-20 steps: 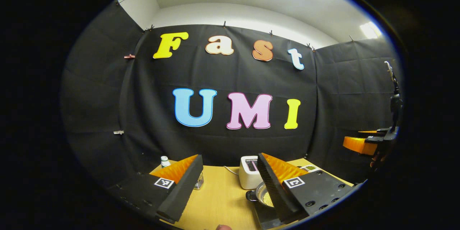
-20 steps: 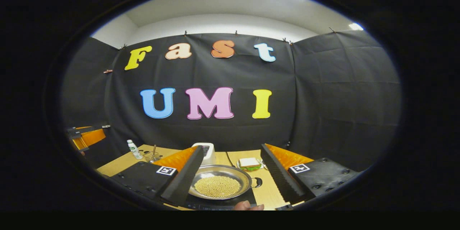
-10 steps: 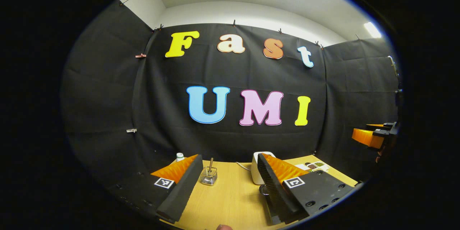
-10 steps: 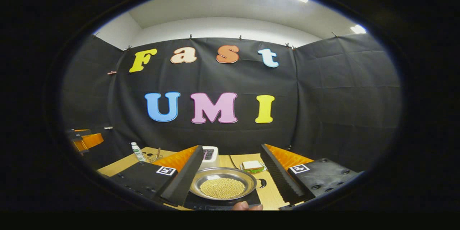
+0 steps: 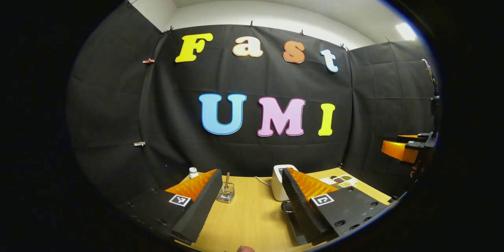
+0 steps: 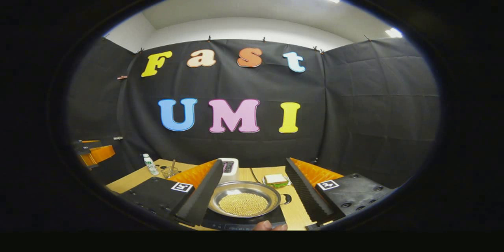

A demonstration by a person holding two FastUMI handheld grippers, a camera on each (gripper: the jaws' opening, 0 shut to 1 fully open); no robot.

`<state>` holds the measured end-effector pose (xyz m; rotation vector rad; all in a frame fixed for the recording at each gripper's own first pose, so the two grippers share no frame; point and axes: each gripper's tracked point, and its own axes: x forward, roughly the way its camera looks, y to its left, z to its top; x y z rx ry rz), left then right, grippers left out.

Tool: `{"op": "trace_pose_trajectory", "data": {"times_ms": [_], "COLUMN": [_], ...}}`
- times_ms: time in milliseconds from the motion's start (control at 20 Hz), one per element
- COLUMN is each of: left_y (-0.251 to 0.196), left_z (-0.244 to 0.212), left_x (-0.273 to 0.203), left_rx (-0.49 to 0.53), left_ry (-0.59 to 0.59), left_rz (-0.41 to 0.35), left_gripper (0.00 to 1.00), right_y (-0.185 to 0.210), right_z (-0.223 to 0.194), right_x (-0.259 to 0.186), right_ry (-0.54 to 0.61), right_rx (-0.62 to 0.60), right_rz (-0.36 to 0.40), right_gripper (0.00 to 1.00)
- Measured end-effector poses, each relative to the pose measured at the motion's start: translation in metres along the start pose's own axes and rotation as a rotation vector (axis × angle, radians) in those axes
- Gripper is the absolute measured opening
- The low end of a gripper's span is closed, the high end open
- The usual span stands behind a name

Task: First push the handle of the pot to place it horizontally, then grasp the pot with both hands and set it on the induction cooktop.

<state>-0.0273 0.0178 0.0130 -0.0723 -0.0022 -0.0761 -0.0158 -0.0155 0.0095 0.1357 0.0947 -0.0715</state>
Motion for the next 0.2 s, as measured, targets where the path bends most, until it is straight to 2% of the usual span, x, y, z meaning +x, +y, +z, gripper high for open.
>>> {"op": "trace_pose_trajectory", "data": {"times_ms": [200], "left_y": [-0.0062], "left_z": [0.0007], "left_x": [0.0005], "left_rx": [0.003], "left_ry": [0.001], "left_rz": [-0.007], "left_gripper": [0.95], "right_y": [-0.0042], "right_z": [-0.0034], "right_x": [-0.0002], "right_ry": [0.009], "right_rx": [0.0], "right_rz": [-0.004], "right_gripper": [0.98]}}
